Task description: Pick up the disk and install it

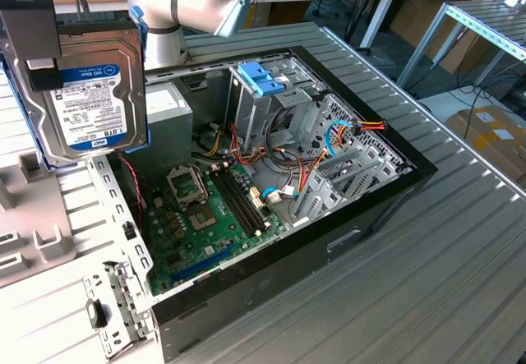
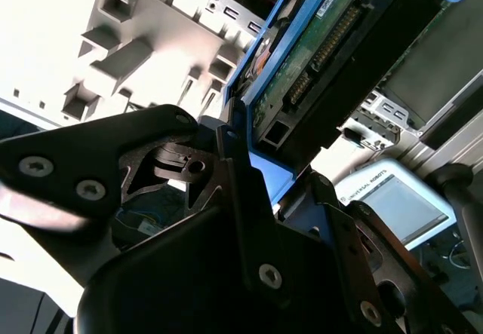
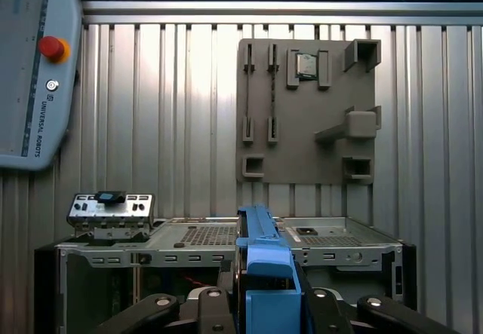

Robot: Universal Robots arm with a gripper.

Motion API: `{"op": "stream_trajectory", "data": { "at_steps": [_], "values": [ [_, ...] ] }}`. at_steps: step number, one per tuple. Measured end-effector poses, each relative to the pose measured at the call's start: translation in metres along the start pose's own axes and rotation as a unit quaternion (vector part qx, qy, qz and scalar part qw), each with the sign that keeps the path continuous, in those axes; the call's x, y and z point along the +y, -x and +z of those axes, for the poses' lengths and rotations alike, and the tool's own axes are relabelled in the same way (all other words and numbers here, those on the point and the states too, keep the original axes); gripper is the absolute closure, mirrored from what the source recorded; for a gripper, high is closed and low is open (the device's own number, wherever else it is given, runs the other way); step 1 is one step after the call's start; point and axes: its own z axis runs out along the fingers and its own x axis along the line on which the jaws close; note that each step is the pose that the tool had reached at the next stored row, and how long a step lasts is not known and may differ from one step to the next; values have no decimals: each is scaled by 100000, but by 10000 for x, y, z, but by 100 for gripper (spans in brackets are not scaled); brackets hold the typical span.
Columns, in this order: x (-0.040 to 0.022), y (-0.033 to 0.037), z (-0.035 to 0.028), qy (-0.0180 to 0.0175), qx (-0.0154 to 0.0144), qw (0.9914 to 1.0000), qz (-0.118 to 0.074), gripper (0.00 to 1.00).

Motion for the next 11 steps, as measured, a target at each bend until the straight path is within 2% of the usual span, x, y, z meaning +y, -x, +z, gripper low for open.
{"op": "stream_trajectory", "data": {
  "at_steps": [11],
  "values": [
    [-2,-104,1,-4,-4,100000,0,63]
  ]
}}
